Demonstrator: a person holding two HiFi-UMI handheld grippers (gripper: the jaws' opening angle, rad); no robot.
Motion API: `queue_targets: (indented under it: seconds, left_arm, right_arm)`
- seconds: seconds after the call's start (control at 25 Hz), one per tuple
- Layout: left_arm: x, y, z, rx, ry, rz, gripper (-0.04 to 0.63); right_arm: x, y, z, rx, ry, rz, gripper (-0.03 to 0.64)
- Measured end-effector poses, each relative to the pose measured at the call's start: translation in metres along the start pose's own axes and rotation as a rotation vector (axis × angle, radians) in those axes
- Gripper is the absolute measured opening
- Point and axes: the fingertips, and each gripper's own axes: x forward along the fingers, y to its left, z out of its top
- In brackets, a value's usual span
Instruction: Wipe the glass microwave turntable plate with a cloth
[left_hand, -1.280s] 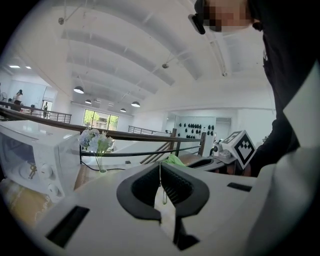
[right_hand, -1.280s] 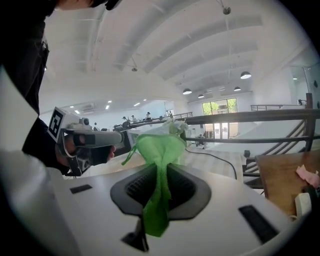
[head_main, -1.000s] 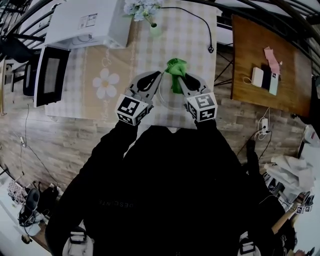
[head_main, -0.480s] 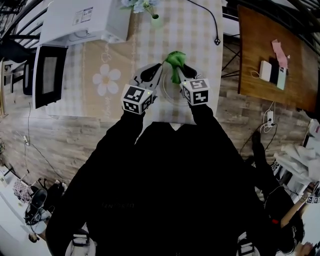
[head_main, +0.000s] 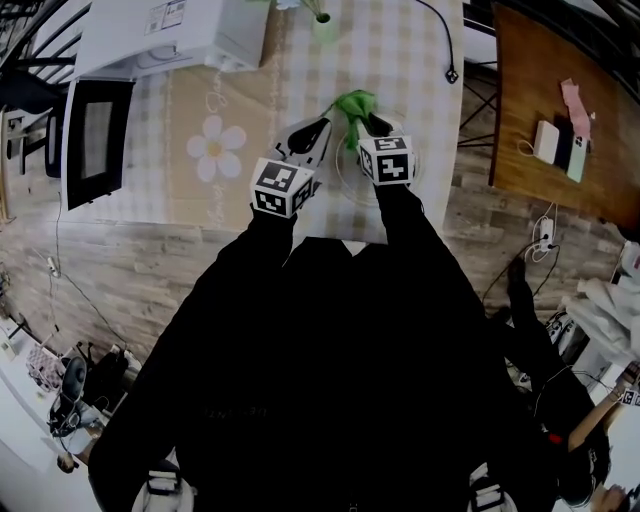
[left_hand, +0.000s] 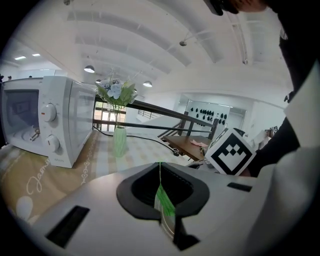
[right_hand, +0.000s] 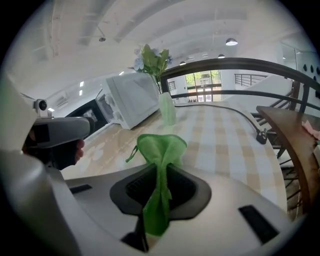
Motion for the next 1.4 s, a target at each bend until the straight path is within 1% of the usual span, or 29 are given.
queue_targets:
  seconds: [0.24, 0.36, 0.52, 0.72, 0.92, 1.12, 1.28, 1.4]
  left_arm:
    - [0.002, 0.007, -0.010, -0.008, 0.018, 0.011, 0.021]
    - [0.003, 0.006, -0.011, -0.012, 0.014, 0.010, 0.021]
    - [0.002, 0.005, -0.013, -0.011, 0.015, 0.011, 0.021]
    - [0.008, -0.001, -0.011, -0.011, 0.018, -0.001, 0.021]
    - [0.013, -0.010, -0.010, 0.002, 0.017, -0.020, 0.021]
    - [0.020, -0.021, -0.010, 0.019, 0.026, -0.043, 0.021]
    - [0.026, -0.030, -0.011, 0.022, 0.029, -0.061, 0.021]
    - [0.030, -0.038, -0.011, 0.028, 0.031, -0.075, 0.021]
  right_arm:
    - [0.025, -0.001, -0.012, -0.029, 0.076, -0.053, 0.078]
    - [0.027, -0.002, -0.012, -0.025, 0.092, -0.078, 0.077]
    - [0.025, 0.003, -0.011, -0.020, 0.114, -0.089, 0.074]
    - [0.022, -0.006, -0.013, -0.019, 0.129, -0.124, 0.074]
    - [0.006, -0.032, -0.015, 0.007, 0.127, -0.195, 0.074]
    - [-0.009, -0.057, -0.028, 0.067, 0.136, -0.227, 0.074]
    - [-0.027, -0.083, -0.029, 0.079, 0.118, -0.286, 0.072]
    - [-0.037, -0.096, -0.034, 0.096, 0.120, -0.309, 0.072]
